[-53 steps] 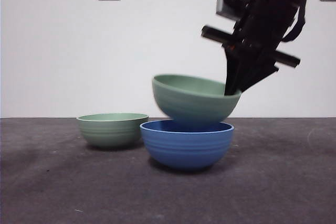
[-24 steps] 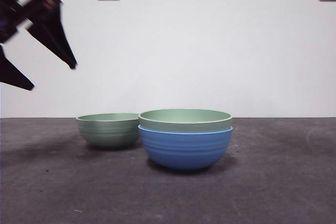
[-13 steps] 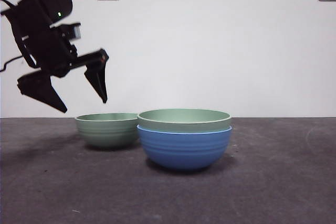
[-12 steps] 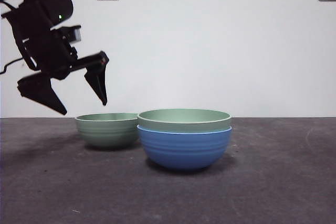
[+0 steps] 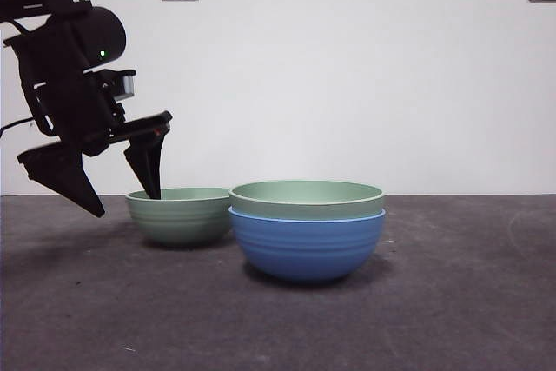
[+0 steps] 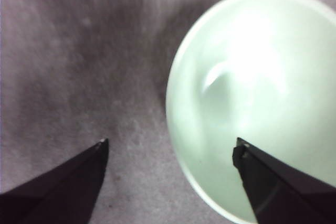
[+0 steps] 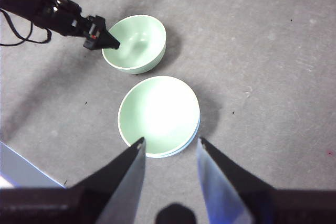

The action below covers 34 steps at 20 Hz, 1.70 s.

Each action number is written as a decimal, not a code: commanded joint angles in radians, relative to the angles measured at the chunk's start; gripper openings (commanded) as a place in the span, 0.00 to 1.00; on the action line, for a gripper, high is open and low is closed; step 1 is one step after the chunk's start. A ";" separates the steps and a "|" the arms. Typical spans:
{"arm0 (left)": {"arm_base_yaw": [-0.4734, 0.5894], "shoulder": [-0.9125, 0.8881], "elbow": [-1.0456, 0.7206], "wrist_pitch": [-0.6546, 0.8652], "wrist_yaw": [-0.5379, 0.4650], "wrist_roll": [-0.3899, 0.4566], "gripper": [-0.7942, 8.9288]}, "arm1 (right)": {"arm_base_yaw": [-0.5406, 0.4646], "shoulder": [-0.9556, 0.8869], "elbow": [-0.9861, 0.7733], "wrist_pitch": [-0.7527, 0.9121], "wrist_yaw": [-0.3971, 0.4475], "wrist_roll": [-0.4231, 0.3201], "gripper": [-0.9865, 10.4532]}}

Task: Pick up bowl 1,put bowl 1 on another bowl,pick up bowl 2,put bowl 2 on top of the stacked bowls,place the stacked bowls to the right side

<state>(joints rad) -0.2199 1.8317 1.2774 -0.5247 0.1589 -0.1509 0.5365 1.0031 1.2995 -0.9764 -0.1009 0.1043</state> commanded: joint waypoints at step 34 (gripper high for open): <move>-0.357 -0.138 0.056 -0.089 0.038 0.038 0.07 | 0.001 -0.003 -0.004 -0.054 0.003 -0.008 0.23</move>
<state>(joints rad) -0.5755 1.6855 1.3266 -0.6201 0.1963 -0.1204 0.5365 1.0027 1.2995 -1.0328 -0.1009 0.1043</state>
